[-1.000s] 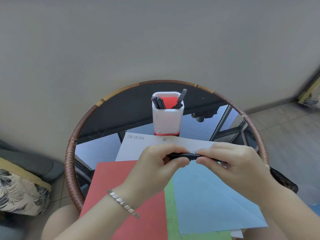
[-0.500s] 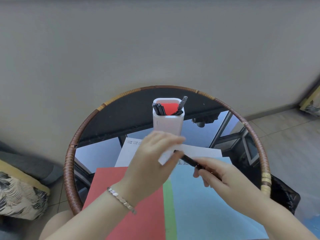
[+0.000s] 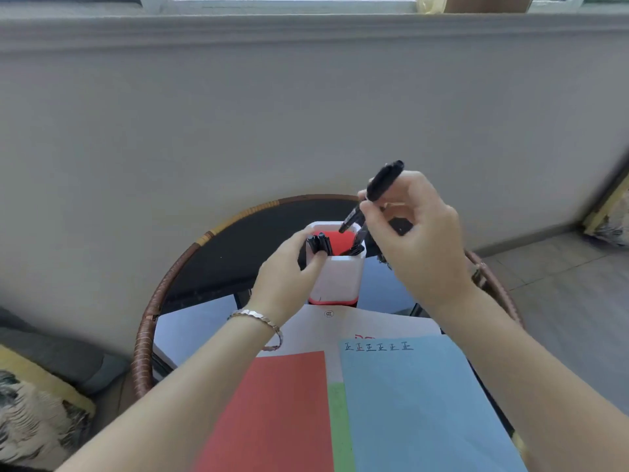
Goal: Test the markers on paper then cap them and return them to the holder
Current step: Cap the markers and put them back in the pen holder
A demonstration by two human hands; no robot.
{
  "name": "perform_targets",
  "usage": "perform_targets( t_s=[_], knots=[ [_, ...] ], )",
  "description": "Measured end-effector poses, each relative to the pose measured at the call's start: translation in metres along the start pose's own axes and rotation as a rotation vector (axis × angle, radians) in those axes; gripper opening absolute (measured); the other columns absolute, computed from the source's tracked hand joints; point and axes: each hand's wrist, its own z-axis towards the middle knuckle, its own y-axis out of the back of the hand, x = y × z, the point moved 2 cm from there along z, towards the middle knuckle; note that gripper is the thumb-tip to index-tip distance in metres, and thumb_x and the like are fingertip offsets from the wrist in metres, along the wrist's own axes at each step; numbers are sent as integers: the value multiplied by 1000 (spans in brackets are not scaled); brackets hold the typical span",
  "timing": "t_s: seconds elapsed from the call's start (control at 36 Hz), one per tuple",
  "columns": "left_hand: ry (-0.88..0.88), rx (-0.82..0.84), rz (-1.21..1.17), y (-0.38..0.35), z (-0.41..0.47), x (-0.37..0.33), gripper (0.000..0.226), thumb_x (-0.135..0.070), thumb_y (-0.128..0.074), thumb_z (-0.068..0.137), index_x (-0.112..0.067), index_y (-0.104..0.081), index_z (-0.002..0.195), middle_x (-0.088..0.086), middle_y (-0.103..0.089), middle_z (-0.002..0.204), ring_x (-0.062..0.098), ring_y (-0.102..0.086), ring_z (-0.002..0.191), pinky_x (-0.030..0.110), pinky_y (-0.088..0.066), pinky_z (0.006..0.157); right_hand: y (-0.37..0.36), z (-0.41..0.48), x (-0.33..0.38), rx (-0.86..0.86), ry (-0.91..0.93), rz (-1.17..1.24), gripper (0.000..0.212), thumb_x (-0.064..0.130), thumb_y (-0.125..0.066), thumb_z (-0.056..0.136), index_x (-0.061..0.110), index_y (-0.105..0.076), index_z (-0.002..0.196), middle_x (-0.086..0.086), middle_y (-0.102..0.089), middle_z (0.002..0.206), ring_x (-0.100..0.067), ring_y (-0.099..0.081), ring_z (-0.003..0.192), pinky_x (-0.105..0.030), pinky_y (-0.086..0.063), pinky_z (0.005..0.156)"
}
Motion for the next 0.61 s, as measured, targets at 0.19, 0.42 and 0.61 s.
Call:
perform_targets(
  t_s=[0.19, 0.42, 0.61],
  knots=[
    [-20, -16, -16, -2, -1, 5, 34, -35, -47, 90, -53, -43, 118, -25, -57, 87, -1, -48, 53, 22, -41, 51, -36, -13, -33, 164, 154, -397, 52, -1, -61, 81, 11, -47, 129, 0, -56, 66, -14, -46, 53, -30, -48, 51],
    [-19, -41, -40, -6, 2, 10, 28, -37, -47, 91, -48, -46, 117, -27, -56, 94, -5, -54, 81, 17, -45, 66, -43, -24, -55, 44, 319, -659, 22, 2, -69, 73, 6, -70, 95, -1, -70, 72, -26, -63, 69, -36, -53, 57],
    [-46, -35, -36, -8, 3, 12, 30, -40, -44, 91, -67, -38, 102, -35, -53, 82, -15, -49, 78, 17, -44, 62, -52, -22, -51, 185, 196, -788, 26, -5, -69, 70, 3, -69, 94, -2, -69, 63, -30, -65, 80, -36, -50, 66]
  ],
)
